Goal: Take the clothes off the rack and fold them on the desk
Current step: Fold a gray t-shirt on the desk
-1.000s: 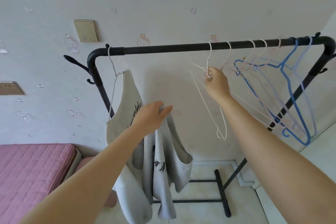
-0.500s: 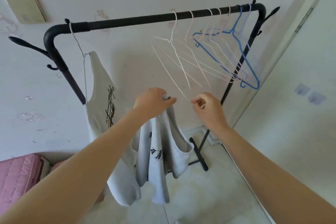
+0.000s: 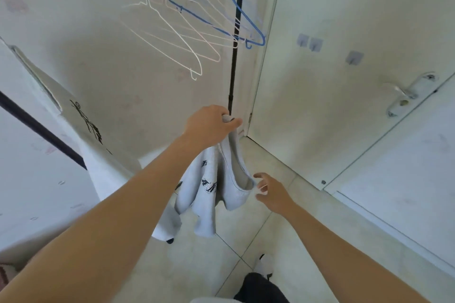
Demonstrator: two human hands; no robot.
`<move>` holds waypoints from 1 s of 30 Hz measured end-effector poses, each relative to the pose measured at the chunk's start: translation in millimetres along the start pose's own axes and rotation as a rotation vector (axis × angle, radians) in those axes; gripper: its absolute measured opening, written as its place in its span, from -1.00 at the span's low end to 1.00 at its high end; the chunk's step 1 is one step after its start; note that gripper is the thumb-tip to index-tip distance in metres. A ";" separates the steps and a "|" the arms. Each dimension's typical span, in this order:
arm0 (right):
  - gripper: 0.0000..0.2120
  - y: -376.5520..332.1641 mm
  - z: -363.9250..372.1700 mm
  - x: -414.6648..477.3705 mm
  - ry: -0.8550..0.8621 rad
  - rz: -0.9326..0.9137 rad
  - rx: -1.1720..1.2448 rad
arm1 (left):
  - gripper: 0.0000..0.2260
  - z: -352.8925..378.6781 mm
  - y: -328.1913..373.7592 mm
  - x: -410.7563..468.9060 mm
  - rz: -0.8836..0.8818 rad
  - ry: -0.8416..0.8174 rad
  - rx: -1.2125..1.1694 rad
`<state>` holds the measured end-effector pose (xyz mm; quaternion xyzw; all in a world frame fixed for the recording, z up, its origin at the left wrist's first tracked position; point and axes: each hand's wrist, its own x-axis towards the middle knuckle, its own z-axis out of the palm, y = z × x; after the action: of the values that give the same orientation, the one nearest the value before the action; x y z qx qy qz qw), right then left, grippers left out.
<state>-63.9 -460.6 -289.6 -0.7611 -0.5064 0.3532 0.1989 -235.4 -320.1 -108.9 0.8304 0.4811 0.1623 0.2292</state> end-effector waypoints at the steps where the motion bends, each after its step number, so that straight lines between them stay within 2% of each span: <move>1: -0.52 2.4 7.3 -7.9 0.015 0.013 0.013 | -0.53 4.4 5.7 -3.4 0.018 -0.008 -0.008; 3: -0.59 9.6 18.4 -22.3 0.083 0.040 0.039 | -0.53 13.0 16.7 -10.5 0.056 -0.025 -0.030; 7: -0.91 29.3 26.8 -57.1 0.187 0.137 0.115 | -0.52 26.2 37.2 -21.0 0.148 -0.064 -0.117; 11: -0.83 50.8 5.7 -92.1 0.325 0.204 0.345 | -0.51 43.4 56.3 -25.1 0.198 -0.121 -0.162; 16: -0.82 100.8 -57.1 -141.2 0.719 0.403 0.642 | -0.51 77.6 80.4 -32.4 0.259 -0.314 -0.171; 21: -0.93 156.6 -113.7 -206.5 1.135 0.485 0.895 | -0.67 136.0 131.0 -53.1 0.462 -0.661 0.069; 23: -0.93 174.1 -129.8 -234.2 1.245 0.451 0.888 | -0.71 158.9 152.7 -61.3 0.511 -0.709 0.149; 25: -0.85 193.4 -146.6 -269.8 1.324 0.402 0.753 | -0.69 178.6 179.5 -68.7 0.573 -0.704 0.238; 30: -0.90 246.4 -192.5 -378.1 1.367 0.363 0.428 | -0.89 228.8 266.2 -90.0 0.587 -0.625 0.349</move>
<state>143.8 -895.0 -196.0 -0.8275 -0.0555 -0.0815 0.5528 26.1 -565.0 -163.2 0.9667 0.1536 -0.1213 0.1646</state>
